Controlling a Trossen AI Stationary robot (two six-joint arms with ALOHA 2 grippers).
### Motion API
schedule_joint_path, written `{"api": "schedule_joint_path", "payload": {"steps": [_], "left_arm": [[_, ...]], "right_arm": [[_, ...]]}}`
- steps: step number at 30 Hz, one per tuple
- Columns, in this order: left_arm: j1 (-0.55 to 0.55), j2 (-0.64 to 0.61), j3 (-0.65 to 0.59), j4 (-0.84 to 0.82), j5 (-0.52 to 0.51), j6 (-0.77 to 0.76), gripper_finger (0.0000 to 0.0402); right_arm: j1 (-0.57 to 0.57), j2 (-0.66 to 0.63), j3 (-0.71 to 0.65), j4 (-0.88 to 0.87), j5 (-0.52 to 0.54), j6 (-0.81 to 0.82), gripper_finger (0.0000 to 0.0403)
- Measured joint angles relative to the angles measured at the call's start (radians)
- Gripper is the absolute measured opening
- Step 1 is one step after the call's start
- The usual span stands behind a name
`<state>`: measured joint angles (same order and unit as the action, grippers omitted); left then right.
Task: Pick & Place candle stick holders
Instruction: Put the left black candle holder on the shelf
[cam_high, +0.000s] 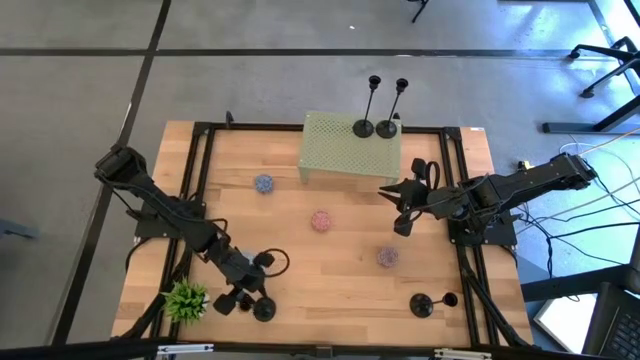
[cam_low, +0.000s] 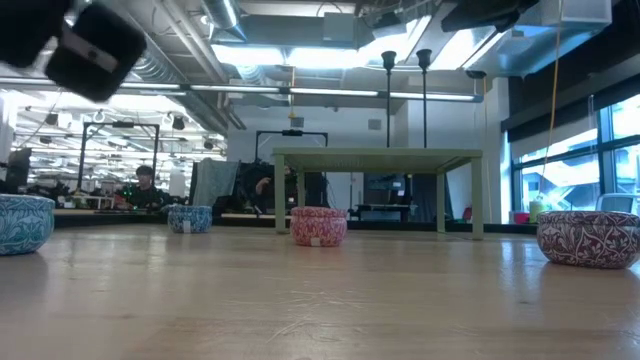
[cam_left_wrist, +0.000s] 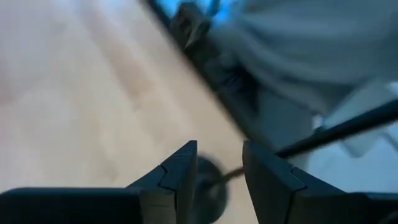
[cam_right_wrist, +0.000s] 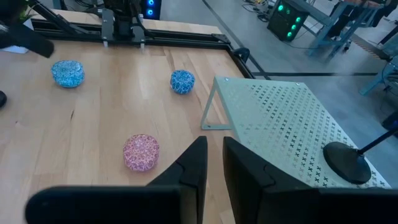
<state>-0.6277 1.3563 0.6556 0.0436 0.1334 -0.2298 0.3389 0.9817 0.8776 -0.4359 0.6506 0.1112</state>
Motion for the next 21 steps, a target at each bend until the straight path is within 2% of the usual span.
{"api": "schedule_joint_path", "payload": {"steps": [4,6,8,14,21], "left_arm": [[0.001,0.000,0.000,-0.138,-0.099,-0.018,0.0125],[0.001,0.000,0.000,-0.200,-0.089,-0.065,0.0125],[0.001,0.000,0.000,-0.224,-0.028,-0.103,0.0125],[-0.007,0.000,0.000,-0.080,0.079,-0.089,0.0125],[-0.013,0.000,0.000,0.048,0.066,-0.007,0.0125]], "right_arm": [[0.000,0.000,0.000,-0.001,0.000,0.000,0.0055],[0.000,0.000,0.000,-0.001,0.000,0.000,0.0055],[0.000,0.000,0.000,-0.001,0.000,0.000,0.0055],[0.000,0.000,0.000,-0.001,0.000,0.000,0.0055],[0.000,0.000,0.000,-0.001,-0.001,0.000,0.0055]]}}
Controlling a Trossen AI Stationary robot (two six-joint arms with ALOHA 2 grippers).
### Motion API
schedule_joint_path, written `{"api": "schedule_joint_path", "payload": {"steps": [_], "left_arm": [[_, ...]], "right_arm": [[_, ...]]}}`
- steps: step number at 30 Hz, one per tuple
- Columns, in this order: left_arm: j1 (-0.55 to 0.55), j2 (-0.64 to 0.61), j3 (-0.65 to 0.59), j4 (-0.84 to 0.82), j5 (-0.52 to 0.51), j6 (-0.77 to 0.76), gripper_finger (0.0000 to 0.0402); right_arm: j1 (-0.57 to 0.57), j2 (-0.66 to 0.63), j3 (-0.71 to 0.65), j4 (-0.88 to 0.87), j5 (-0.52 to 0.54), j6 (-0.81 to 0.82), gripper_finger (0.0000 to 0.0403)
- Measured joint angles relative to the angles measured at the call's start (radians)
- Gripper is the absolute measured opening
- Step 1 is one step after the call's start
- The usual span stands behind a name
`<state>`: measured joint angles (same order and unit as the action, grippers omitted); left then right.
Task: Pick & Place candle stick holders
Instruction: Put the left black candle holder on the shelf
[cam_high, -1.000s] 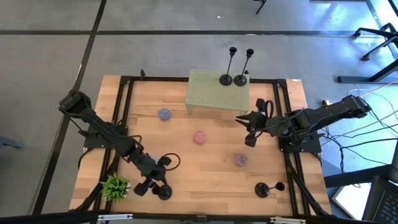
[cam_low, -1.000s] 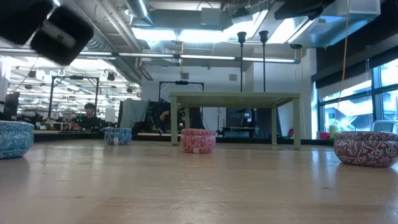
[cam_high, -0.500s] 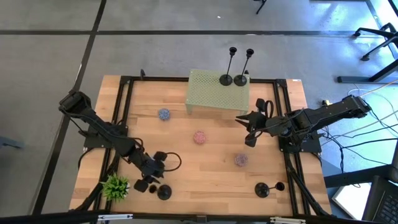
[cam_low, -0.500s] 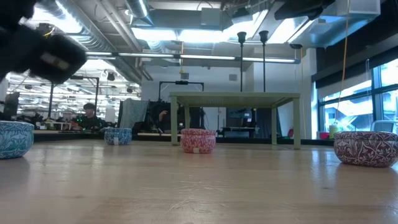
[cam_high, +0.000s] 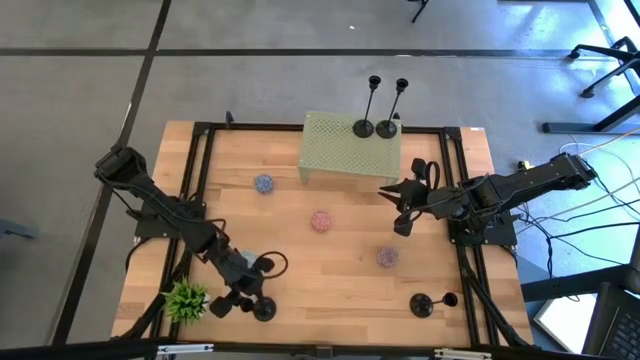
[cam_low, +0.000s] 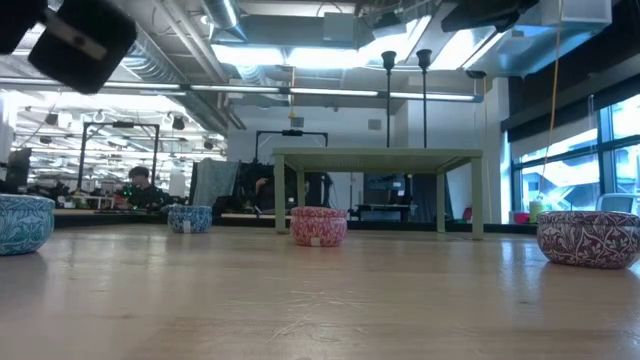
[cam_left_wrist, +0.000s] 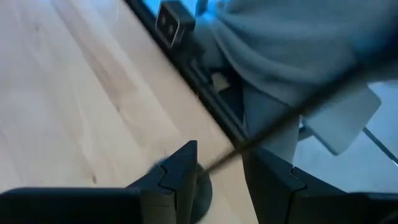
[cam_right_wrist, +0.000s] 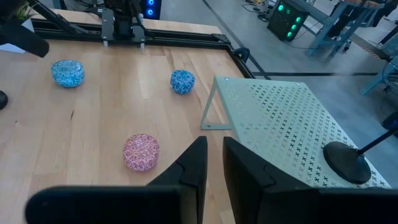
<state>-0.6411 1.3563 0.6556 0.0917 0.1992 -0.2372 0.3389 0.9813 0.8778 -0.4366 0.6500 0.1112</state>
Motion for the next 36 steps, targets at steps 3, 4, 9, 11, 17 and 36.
{"api": "schedule_joint_path", "payload": {"steps": [3,4,9,11,17,36], "left_arm": [[0.000,0.000,0.000,0.057,0.002,0.042,0.0125],[0.000,0.000,0.000,0.075,0.003,0.058,0.0123],[0.000,0.000,0.000,0.089,0.003,0.085,0.0087],[0.000,0.000,0.000,0.088,0.003,0.084,0.0064],[0.002,-0.009,0.002,0.087,0.000,0.102,0.0012],[0.297,-0.161,0.275,0.068,-0.542,0.622,0.0014]], "right_arm": [[0.000,0.000,0.000,0.000,0.000,0.000,0.0055],[0.000,0.000,0.000,0.000,0.000,0.000,0.0055],[0.000,0.000,0.000,0.000,0.000,0.000,0.0055],[0.000,0.000,0.000,0.000,0.000,0.000,0.0055],[0.000,0.000,0.000,0.000,0.000,0.000,0.0055],[0.000,0.000,0.000,0.001,0.000,0.000,0.0055]]}}
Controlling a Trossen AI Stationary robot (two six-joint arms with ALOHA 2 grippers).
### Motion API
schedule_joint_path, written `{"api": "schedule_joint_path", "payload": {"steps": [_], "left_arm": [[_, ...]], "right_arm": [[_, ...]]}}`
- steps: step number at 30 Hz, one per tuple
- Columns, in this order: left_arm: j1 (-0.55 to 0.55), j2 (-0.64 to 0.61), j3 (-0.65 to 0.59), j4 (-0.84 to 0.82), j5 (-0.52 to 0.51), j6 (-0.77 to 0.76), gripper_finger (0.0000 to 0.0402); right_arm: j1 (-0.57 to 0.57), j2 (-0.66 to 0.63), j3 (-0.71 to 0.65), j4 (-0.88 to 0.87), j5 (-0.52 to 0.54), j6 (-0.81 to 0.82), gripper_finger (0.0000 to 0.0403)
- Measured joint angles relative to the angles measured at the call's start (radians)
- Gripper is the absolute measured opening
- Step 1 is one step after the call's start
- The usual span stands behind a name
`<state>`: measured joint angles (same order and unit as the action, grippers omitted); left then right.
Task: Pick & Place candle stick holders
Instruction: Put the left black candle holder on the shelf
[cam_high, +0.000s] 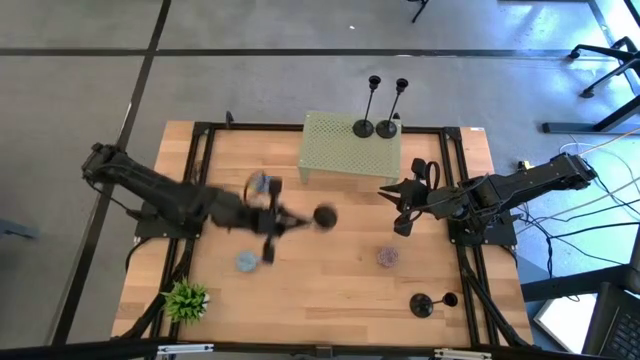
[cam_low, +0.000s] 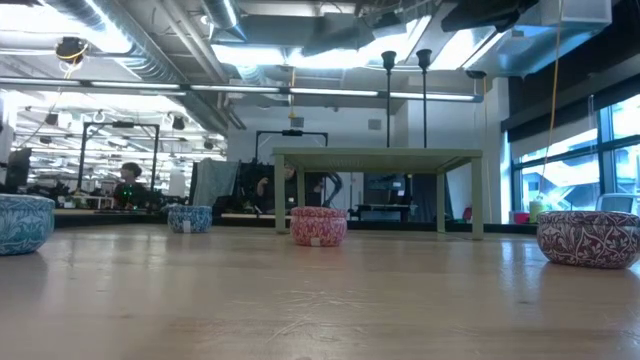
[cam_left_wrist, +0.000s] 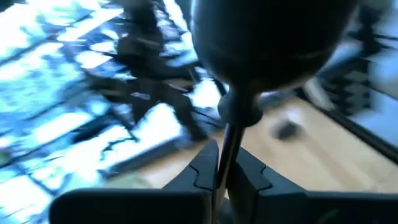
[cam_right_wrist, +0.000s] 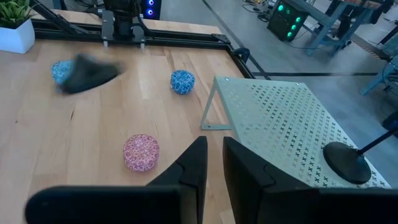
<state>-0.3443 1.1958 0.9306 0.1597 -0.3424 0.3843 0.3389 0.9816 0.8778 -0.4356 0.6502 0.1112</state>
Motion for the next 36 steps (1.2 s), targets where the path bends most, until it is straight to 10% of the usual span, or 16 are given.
{"api": "schedule_joint_path", "payload": {"steps": [18,36], "left_arm": [[0.740,0.360,0.420,-0.058,0.283,-0.180,0.0013],[0.879,0.526,0.456,-0.051,0.371,-0.270,0.0013]], "right_arm": [[0.000,0.000,0.000,-0.009,-0.004,0.004,0.0055],[0.000,0.000,0.000,-0.009,-0.009,0.127,0.0054]]}}
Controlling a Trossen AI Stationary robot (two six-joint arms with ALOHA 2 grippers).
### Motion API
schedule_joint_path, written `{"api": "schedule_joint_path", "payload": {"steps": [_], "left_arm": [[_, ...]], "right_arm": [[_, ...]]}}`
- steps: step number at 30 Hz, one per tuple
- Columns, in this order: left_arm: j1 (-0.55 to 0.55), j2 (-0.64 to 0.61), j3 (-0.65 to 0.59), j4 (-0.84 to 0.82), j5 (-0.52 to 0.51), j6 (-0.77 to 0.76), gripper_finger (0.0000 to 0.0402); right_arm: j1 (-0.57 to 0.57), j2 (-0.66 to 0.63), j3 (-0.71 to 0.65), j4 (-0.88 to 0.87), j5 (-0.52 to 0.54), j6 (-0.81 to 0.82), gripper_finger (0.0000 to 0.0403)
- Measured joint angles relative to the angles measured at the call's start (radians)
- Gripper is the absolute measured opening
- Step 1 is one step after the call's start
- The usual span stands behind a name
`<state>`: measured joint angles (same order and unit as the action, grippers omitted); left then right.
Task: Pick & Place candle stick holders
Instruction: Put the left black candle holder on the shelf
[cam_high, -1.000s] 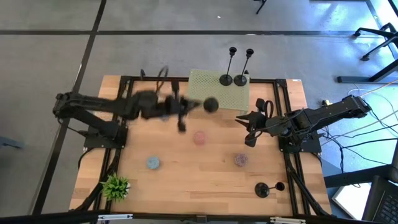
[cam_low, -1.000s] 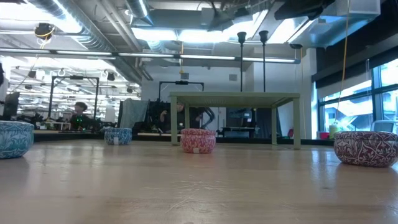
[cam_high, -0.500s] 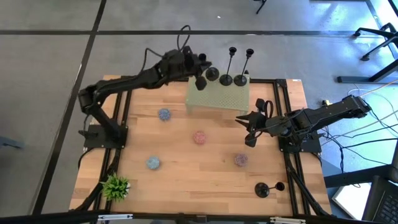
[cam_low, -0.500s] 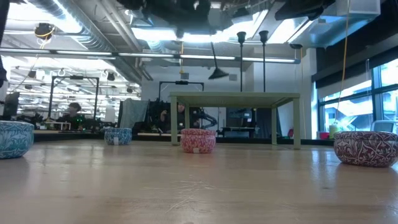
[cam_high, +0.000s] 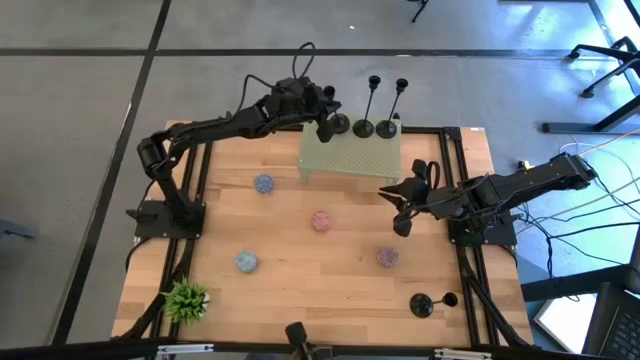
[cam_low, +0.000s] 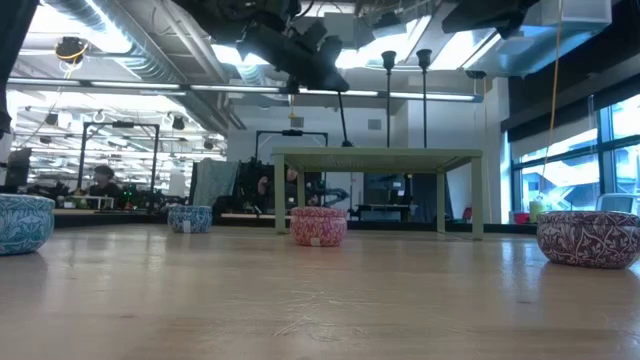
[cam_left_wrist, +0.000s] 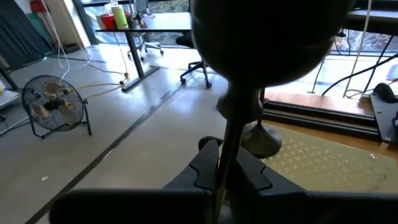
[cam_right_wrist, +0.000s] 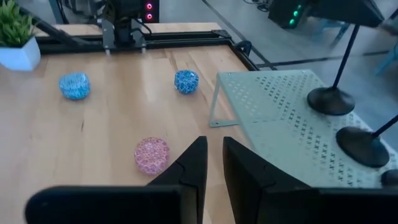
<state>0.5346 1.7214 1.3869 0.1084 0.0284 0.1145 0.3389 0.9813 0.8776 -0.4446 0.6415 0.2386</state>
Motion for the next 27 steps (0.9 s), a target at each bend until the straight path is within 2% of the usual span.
{"api": "schedule_joint_path", "payload": {"steps": [9,18,27], "left_arm": [[0.000,0.011,0.000,0.009,0.004,0.007,0.0021],[0.004,0.048,0.000,0.057,0.054,0.003,0.0027],[0.015,0.046,0.000,0.050,0.056,0.002,0.0054]], "right_arm": [[0.000,0.000,0.000,0.000,-0.002,0.043,0.0054],[0.000,0.000,0.000,0.000,-0.002,0.043,0.0055],[0.000,0.001,0.000,-0.010,0.001,0.018,0.0055]]}}
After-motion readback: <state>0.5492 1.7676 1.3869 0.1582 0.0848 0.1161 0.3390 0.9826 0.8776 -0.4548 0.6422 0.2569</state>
